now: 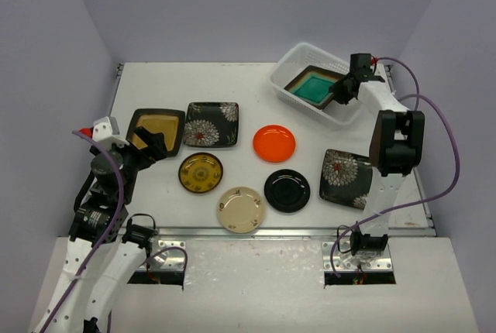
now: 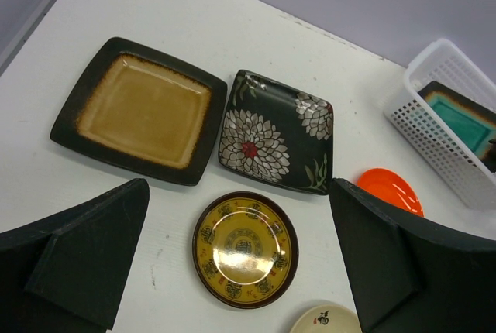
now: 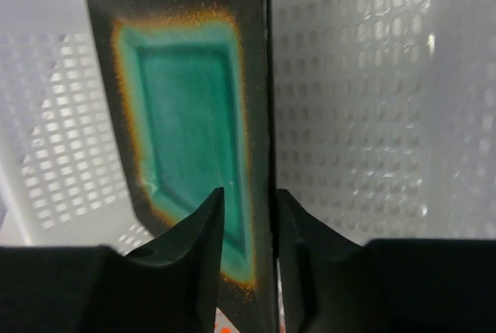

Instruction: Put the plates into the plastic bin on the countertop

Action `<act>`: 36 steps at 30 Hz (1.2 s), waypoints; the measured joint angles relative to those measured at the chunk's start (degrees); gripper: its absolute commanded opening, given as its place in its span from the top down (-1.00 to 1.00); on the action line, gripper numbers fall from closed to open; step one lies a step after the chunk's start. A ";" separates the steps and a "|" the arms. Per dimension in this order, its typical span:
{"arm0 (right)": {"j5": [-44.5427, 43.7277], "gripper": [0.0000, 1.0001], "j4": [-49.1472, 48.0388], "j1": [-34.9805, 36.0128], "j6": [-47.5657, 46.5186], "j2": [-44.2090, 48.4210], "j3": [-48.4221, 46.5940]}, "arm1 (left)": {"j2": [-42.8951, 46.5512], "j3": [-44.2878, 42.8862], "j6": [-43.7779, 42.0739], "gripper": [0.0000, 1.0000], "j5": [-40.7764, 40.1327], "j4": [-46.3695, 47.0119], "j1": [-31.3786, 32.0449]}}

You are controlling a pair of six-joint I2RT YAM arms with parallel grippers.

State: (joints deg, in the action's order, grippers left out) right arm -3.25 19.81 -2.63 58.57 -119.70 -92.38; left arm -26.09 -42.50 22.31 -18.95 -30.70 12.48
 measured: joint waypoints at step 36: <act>24.98 -0.98 -11.59 27.29 -19.76 34.78 27.51 | -16.64 -0.80 5.36 -1.00 -3.92 -3.37 0.25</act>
State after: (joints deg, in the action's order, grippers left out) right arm 21.72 8.22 24.66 38.82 -84.92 -64.87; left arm -42.73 -43.30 27.66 -22.87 -34.07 12.73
